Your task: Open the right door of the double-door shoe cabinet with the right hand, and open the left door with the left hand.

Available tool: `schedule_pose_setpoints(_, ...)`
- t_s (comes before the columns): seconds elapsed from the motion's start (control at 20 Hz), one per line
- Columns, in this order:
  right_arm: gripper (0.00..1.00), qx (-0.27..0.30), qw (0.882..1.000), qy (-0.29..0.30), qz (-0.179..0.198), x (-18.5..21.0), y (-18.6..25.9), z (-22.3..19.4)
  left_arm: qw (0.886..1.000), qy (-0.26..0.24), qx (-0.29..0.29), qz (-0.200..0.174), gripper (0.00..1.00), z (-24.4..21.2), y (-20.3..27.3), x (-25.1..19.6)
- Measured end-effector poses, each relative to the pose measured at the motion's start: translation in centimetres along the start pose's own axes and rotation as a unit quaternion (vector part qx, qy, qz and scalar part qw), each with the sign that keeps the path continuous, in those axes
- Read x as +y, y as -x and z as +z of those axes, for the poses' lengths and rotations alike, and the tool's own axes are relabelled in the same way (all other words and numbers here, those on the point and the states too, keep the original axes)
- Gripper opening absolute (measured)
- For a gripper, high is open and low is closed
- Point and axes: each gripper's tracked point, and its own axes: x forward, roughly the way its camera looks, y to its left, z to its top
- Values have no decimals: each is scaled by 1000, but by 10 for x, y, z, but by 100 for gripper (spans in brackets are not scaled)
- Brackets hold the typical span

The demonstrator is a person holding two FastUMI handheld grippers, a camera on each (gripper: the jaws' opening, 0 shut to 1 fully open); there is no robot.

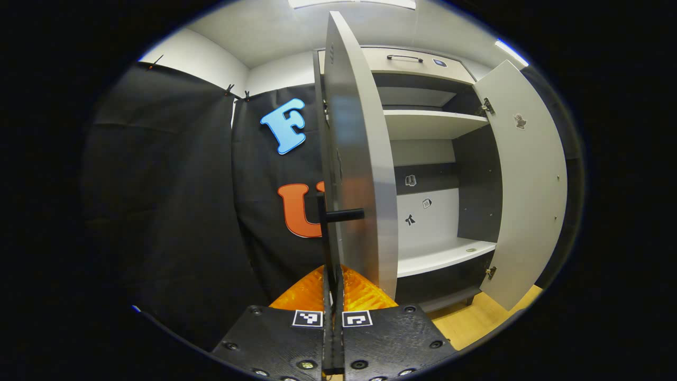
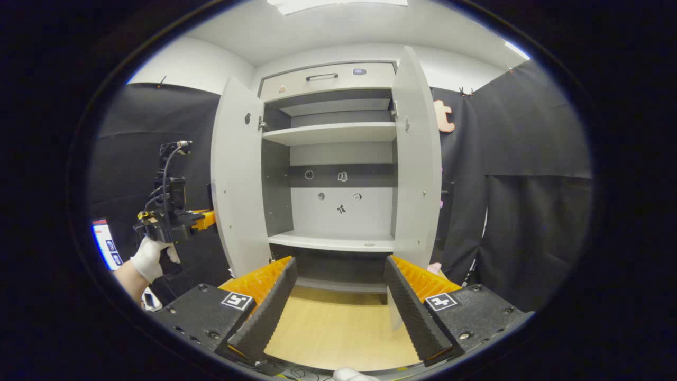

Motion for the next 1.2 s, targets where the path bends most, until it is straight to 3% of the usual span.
schedule_pose_setpoints(0.2, 100, -1, 1000, 2, 4, 9, 0, 1, 1000, 11, 3, 4, 0, -5, -3, 34)
schedule_pose_setpoints(0.3, 100, 0, 1000, 4, 5, 11, -1, 1, 1000, 19, 0, -16, 0, -4, -4, 31)
schedule_pose_setpoints(0.45, 100, 1, 1000, 3, 3, 14, 0, 1, 1000, -21, -2, -23, 0, -5, -3, 33)
schedule_pose_setpoints(0.6, 100, 0, 1000, 3, -3, 13, 3, 3, 1000, -12, -2, -28, 0, -4, -3, 31)
schedule_pose_setpoints(1.05, 100, -2, 1000, 1, -8, 14, 9, 6, 1000, 17, 13, 2, 3, -4, 6, 38)
schedule_pose_setpoints(1.1, 100, -2, 1000, 1, -9, 14, 11, 6, 1000, 15, 10, 6, 7, -4, 8, 40)
schedule_pose_setpoints(1.2, 100, -3, 1000, -1, -10, 12, 12, 6, 1000, 17, 8, 17, 54, -6, 23, 48)
